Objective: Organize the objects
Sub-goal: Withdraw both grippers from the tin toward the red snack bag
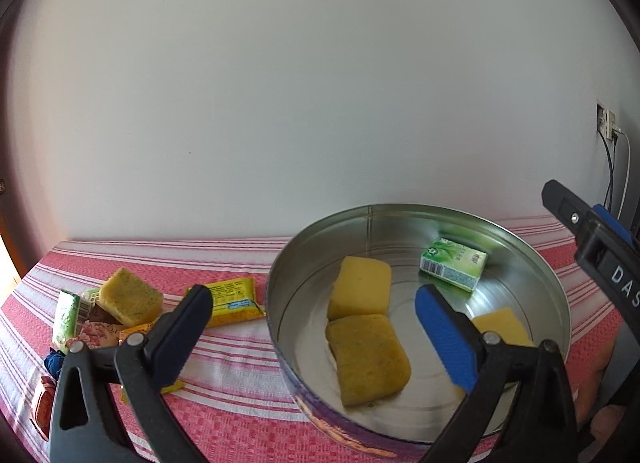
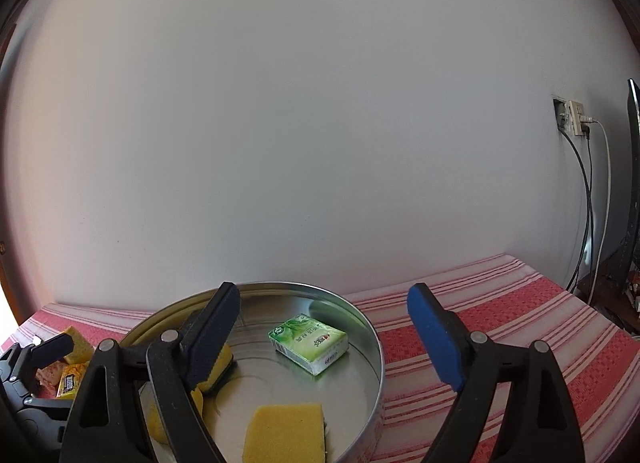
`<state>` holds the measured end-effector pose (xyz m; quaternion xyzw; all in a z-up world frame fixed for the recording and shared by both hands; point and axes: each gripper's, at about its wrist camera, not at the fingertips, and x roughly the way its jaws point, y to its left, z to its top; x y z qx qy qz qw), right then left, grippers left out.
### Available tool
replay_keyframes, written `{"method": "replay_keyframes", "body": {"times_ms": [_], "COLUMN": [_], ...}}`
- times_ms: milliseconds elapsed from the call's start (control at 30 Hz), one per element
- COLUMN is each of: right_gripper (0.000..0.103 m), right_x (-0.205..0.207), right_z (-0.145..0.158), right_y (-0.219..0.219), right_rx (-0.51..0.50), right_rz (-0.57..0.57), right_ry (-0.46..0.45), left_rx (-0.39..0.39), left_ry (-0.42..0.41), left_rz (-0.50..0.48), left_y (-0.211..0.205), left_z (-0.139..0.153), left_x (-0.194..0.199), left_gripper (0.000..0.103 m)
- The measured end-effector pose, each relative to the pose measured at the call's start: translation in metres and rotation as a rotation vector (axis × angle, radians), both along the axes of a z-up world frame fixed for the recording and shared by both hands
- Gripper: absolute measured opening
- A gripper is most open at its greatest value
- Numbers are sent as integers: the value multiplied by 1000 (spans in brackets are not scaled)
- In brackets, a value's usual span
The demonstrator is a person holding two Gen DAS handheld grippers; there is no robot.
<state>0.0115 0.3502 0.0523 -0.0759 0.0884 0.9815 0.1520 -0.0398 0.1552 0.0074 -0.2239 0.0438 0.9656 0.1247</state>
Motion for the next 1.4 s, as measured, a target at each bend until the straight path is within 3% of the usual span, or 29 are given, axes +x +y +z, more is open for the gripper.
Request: {"method": "replay_keyframes", "body": {"times_ms": [133,367,767,1167,1400], "right_gripper": [87,87,87,87,87], "right_x": [5,13,23,37,37], "right_z": [1,-1,-5,-7,-12], "right_y": [-3,-22,-26,-75,-101], "right_rx": [13,126,65,72,52], "right_rz": [-29,-56,-117,-16,35], "right_ry": [35,82,78,79,44], "left_rx": [31,11,-14,-7,2], "left_ry": [17,27,26,-15,-86], "left_rz": [30,100,120,151,175], "left_y": [-19,-37,-62,-108,-139], "left_z": [-3,-1,-11,-14,-20], "left_x": [-1,13,10,13,13], "left_gripper": [103,103,103,103,103]}}
